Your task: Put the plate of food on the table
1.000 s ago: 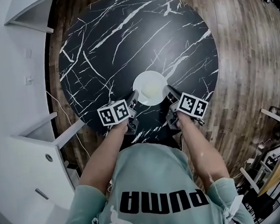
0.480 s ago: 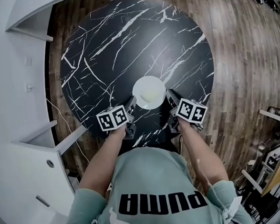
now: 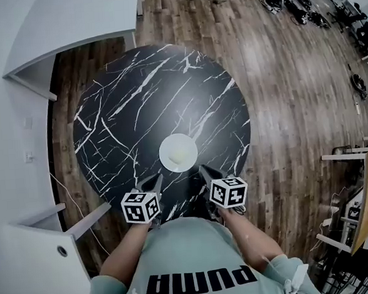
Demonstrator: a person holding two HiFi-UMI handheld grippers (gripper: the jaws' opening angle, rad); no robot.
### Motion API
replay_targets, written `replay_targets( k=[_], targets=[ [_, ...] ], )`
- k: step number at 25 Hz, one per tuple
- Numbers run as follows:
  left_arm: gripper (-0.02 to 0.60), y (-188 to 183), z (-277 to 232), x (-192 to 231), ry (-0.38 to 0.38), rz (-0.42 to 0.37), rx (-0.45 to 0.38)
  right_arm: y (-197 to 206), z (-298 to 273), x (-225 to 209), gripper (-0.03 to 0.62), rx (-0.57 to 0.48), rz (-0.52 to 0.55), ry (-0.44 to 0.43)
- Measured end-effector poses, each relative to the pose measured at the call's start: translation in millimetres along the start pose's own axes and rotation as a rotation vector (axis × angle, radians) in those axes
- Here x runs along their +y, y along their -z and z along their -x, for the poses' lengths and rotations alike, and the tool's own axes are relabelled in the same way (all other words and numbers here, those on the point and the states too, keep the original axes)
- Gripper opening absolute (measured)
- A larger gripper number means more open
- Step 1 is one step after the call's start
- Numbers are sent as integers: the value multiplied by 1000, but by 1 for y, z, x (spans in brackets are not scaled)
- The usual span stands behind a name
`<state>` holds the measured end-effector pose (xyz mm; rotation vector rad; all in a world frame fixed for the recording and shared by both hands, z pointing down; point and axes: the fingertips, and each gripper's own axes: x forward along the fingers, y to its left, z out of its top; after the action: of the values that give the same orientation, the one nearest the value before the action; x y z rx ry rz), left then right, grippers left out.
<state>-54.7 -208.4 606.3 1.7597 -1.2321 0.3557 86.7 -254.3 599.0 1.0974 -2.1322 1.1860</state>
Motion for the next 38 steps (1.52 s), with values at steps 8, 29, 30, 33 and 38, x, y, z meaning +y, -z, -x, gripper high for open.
replay_targets(
  k=[8, 29, 30, 33, 38],
  targets=[
    [6, 5, 46, -47, 115, -225, -30, 25, 58, 40, 9, -87, 33, 69],
    [6, 19, 137, -83, 203, -262, -154, 58, 137, 116, 9, -302, 125, 116],
    [6, 24, 139, -90, 205, -270, -156, 62, 144, 115, 9, -312, 129, 113],
    [6, 37, 143, -115, 209, -300, -168, 72, 168, 111, 9, -342, 144, 106],
    [6, 65, 164, -153, 168, -300, -209, 101, 208, 105, 9, -338, 186, 74]
  ],
)
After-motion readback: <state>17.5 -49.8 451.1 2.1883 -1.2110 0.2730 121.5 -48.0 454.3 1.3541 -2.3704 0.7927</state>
